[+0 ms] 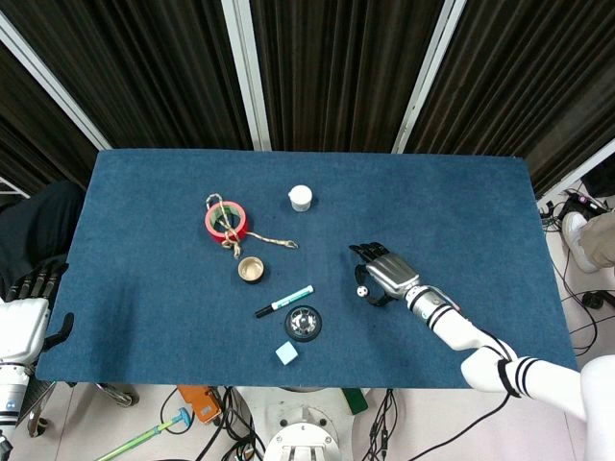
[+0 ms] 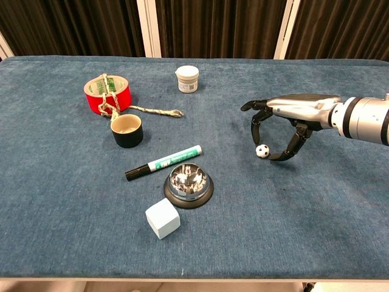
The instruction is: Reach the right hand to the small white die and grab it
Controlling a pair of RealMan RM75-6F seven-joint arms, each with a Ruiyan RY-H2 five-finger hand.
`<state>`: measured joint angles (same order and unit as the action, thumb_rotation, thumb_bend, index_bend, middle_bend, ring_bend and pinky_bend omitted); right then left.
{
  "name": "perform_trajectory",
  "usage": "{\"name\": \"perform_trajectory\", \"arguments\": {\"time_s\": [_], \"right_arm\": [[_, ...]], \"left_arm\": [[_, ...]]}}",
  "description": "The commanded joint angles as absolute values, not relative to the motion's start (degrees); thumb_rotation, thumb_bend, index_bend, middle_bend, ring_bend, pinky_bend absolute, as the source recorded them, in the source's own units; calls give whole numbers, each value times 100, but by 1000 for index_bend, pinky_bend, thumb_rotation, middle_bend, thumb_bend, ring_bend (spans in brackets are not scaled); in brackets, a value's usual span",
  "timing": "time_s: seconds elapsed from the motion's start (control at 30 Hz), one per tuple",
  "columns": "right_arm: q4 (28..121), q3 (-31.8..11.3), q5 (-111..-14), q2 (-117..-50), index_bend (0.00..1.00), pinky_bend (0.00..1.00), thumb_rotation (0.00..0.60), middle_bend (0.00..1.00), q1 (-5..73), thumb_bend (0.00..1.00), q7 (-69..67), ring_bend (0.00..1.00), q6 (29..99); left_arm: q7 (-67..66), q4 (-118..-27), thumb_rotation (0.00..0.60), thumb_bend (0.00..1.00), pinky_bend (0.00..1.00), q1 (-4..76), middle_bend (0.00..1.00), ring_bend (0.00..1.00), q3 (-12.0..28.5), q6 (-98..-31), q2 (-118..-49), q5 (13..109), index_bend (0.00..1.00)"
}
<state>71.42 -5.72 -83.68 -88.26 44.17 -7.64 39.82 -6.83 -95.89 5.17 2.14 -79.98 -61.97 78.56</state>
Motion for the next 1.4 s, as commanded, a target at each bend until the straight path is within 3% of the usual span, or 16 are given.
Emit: {"name": "perform_trajectory", "arguments": {"time_s": [0.03, 0.37, 0.6, 0.83, 1.17, 1.4], "right_arm": [[7117, -553, -8365, -8841, 527, 84, 600, 32, 4447, 381, -818, 74, 3990], [6909, -482, -8373, -8956, 579, 84, 600, 32, 4551, 418, -968, 78, 4017], [6899, -460, -8462, -8953, 647, 84, 600, 32, 4608, 540, -1137, 87, 4143], [7194, -606, -8688, -8757, 665, 84, 600, 31, 4650, 543, -1773, 96, 4604], [7618, -1290, -8968, -8572, 675, 104, 600, 32, 4881, 543, -2129, 118, 5725], [7952, -1660, -8782, -8541, 709, 123, 600, 32, 4950, 543, -1886, 145, 6121]], "left_arm": [[-676, -9585, 600, 417, 95, 517, 0, 17, 216, -8000, -6198, 7855, 31], [-667, -9576, 600, 417, 95, 517, 0, 17, 231, -7997, -6195, 7821, 31], [-679, -9575, 600, 416, 95, 522, 0, 17, 232, -7991, -6195, 7817, 31], [-679, -9576, 600, 417, 95, 526, 0, 17, 225, -7974, -6194, 7812, 31], [-668, -9610, 600, 416, 95, 528, 0, 17, 225, -7945, -6180, 7774, 31], [-667, -9615, 600, 416, 95, 526, 0, 17, 220, -7963, -6182, 7803, 31]]}}
